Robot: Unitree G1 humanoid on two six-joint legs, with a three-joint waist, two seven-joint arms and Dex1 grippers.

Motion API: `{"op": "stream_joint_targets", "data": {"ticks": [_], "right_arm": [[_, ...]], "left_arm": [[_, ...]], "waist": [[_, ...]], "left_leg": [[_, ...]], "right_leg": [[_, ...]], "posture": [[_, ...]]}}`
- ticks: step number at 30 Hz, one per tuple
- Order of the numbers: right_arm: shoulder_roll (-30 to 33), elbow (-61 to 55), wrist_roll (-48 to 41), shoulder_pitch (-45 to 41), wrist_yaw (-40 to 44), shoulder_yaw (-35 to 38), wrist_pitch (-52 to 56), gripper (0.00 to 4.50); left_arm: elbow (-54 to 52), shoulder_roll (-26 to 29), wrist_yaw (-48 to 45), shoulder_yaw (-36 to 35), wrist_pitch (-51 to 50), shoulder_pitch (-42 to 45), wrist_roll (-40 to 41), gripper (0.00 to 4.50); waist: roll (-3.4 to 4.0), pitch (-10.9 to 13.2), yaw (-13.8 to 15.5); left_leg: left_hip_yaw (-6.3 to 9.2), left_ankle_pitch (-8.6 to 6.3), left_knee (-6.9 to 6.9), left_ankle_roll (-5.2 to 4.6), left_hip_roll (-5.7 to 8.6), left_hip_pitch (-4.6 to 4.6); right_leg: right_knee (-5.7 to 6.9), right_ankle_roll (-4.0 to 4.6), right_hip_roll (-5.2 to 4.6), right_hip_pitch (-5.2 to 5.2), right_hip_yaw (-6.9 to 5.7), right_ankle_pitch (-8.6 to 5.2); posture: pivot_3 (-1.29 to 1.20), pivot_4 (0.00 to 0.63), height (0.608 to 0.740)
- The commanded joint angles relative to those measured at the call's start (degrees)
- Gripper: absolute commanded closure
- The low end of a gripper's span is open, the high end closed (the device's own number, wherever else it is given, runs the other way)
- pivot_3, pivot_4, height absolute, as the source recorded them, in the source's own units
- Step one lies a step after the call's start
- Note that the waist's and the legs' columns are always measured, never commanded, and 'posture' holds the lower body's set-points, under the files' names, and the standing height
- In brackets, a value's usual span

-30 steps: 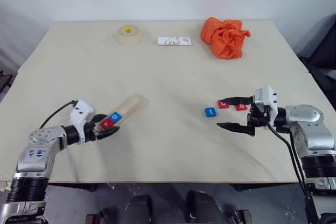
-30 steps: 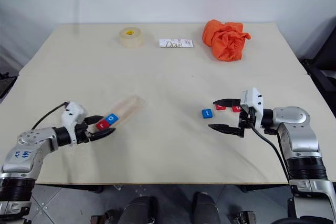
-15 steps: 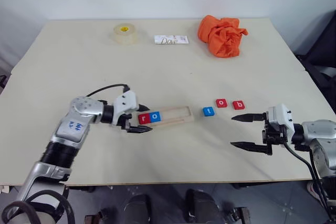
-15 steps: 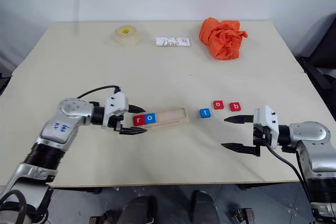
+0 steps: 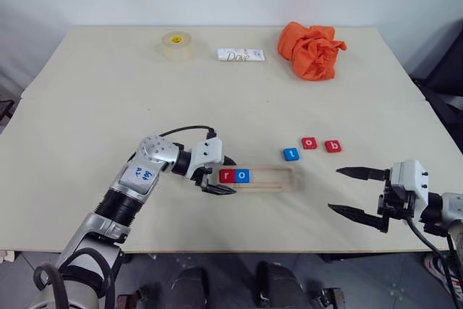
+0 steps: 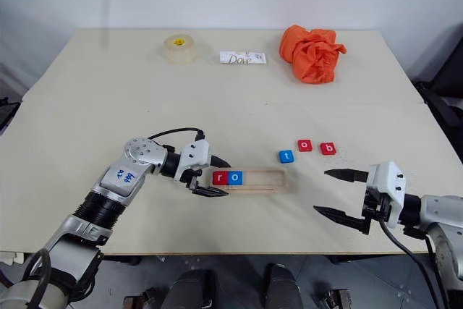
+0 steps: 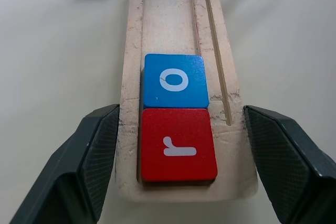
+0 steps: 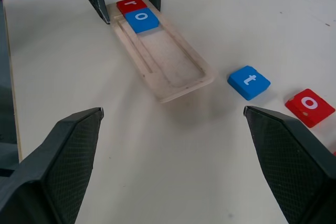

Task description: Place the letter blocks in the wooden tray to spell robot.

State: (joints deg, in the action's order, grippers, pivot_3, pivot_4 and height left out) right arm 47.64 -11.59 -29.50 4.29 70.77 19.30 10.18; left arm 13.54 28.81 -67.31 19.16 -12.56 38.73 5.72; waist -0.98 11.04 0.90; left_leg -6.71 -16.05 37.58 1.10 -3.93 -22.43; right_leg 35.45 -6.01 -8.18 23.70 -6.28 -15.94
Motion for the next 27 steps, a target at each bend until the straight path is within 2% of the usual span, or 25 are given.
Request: {"op": "stream_joint_targets", "data": {"ticks": [1,2,4,9,15,22,27], "right_arm": [[0.58,-1.88,-1.37,0.27,-0.79,2.17,0.05,0.00],[0.62,-1.84,-1.41,0.20,-0.89,2.03,0.03,0.00],[0.67,-1.75,-1.43,0.03,-1.04,1.82,0.00,0.00],[0.99,-0.62,-1.40,-2.05,-1.06,1.09,0.10,0.00],[0.06,-1.10,-1.07,-3.39,-5.51,1.41,2.80,0.00],[-3.78,-5.38,2.75,-2.21,-20.77,0.85,9.09,0.00],[-8.44,-10.04,-0.48,-4.90,-35.28,2.52,23.24,0.00]], "left_arm": [[-3.86,-0.13,0.33,-0.76,-1.35,-0.82,0.57,1.11],[-4.47,-0.08,0.35,-0.81,-1.87,-1.13,0.72,0.36],[-5.35,-0.05,0.51,-0.91,-2.57,-1.53,0.72,0.02],[-9.13,1.80,0.17,-2.44,-4.18,-3.32,1.80,0.02],[-8.29,5.70,-2.12,-11.46,-0.22,-4.38,8.16,0.02],[-4.39,5.49,-9.20,-23.17,7.16,-8.76,20.03,0.02],[0.39,6.38,-16.13,-24.43,13.62,-13.58,21.06,0.02]], "waist": [[0.00,0.00,0.03],[0.00,0.00,0.04],[0.00,0.00,0.16],[0.00,0.00,0.22],[0.00,0.00,0.27],[0.00,0.00,0.29],[0.02,-0.01,0.05]], "left_leg": [[0.00,-0.01,0.01,-0.01,0.00,0.00],[0.00,-0.01,0.02,-0.02,0.00,-0.01],[0.00,-0.01,0.02,-0.02,0.00,-0.01],[0.00,-0.02,0.07,-0.03,0.00,0.00],[0.02,-0.02,0.08,-0.03,-0.03,0.00],[0.00,-0.05,0.10,-0.04,-0.03,-0.01],[-0.02,-0.06,0.14,-0.03,-0.03,0.00]], "right_leg": [[0.00,0.00,0.00,0.00,0.00,0.00],[0.00,0.00,0.00,0.00,0.00,0.00],[0.00,0.00,0.00,0.00,0.01,0.00],[0.04,-0.01,0.00,-0.01,0.02,0.00],[0.06,0.00,0.00,0.00,0.02,0.00],[0.06,0.01,0.00,-0.01,0.02,0.00],[0.07,0.01,0.00,-0.02,0.03,0.00]], "posture": [[0.00,0.150,0.740],[0.00,0.150,0.740],[0.00,0.150,0.740],[0.00,0.150,0.740],[0.00,0.150,0.740],[0.00,0.150,0.740],[0.00,0.150,0.740]]}}
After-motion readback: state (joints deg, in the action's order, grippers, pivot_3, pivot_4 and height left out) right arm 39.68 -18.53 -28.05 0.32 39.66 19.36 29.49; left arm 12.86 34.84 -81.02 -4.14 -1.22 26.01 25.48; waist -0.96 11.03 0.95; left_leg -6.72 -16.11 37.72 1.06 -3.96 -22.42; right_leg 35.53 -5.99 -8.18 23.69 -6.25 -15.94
